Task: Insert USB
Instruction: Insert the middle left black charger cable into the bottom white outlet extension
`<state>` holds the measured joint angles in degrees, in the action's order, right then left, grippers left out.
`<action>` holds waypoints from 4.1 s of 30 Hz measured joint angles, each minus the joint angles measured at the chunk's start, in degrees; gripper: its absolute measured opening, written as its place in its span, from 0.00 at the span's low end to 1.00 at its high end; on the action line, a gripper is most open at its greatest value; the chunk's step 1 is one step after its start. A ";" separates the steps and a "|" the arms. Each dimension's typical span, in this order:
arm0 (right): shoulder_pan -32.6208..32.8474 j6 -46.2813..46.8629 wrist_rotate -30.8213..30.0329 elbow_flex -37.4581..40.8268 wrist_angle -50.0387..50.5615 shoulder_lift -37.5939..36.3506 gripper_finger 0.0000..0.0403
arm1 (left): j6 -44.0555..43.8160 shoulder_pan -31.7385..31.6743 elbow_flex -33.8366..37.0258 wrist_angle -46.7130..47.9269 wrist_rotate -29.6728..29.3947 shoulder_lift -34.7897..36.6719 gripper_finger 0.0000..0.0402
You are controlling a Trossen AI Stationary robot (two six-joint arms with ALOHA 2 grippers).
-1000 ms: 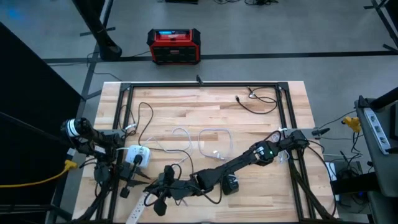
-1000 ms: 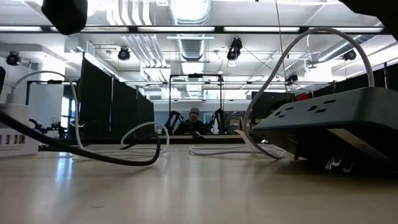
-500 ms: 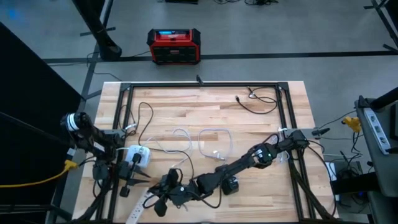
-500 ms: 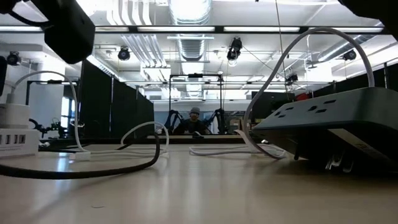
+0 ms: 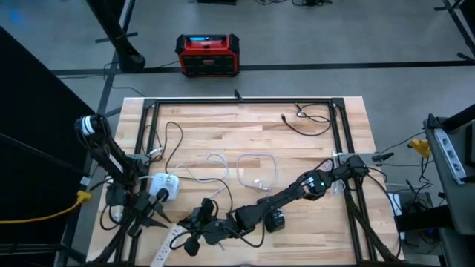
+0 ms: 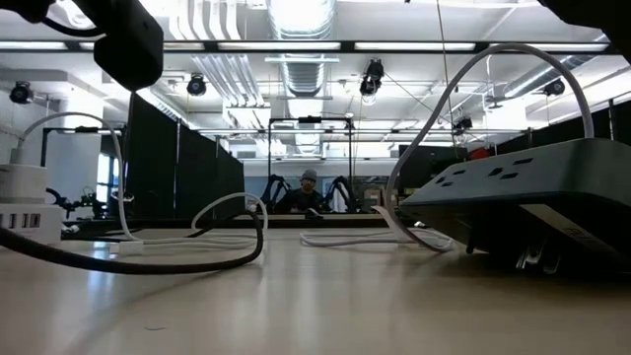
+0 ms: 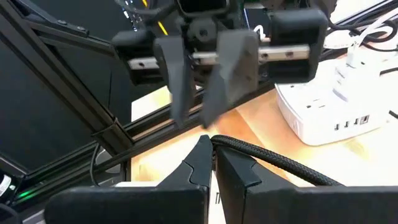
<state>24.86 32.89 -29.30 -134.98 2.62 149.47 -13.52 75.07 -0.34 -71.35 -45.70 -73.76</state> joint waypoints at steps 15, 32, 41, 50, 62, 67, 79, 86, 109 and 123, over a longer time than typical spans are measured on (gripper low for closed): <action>0.00 -0.94 -0.24 0.00 -1.30 -0.09 0.00 | -11.65 -11.48 -0.04 10.89 13.30 3.67 0.40; -0.26 -1.62 0.92 0.00 -1.23 -0.11 0.00 | -12.59 -16.56 -6.60 22.65 20.30 4.16 0.37; -0.12 -1.62 1.23 0.00 -1.18 -0.11 0.00 | -12.59 -16.59 -7.14 23.00 20.99 6.61 0.22; 0.00 -2.10 1.27 0.00 -1.12 -0.12 0.00 | -13.49 -16.59 -7.13 26.95 22.26 10.85 0.16; 0.00 -2.78 1.41 0.00 -0.55 -0.20 0.00 | -13.68 -16.59 -7.08 29.99 22.24 12.90 0.03; 0.00 -2.87 1.64 0.00 0.06 -0.20 0.00 | -13.77 -16.59 -7.08 30.51 22.21 12.90 0.03; -0.03 -9.97 7.68 0.00 0.11 -0.48 0.25 | -6.06 -15.54 -6.99 35.69 25.74 12.91 0.03; -0.15 -11.94 6.72 -0.09 -0.18 -2.63 0.57 | -2.08 -15.16 -4.49 33.26 25.42 12.88 0.03; -1.14 -14.92 6.77 -0.07 0.08 -2.80 0.55 | -1.12 -13.04 -4.85 -3.79 24.42 -13.22 0.03; -0.87 -15.11 6.78 -0.07 0.10 -2.80 0.54 | -3.12 -10.85 -5.29 -11.80 19.57 -24.16 0.03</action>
<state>23.99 17.78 -22.52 -135.04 2.72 146.67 -16.64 64.22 -5.63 -83.16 -26.13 -97.92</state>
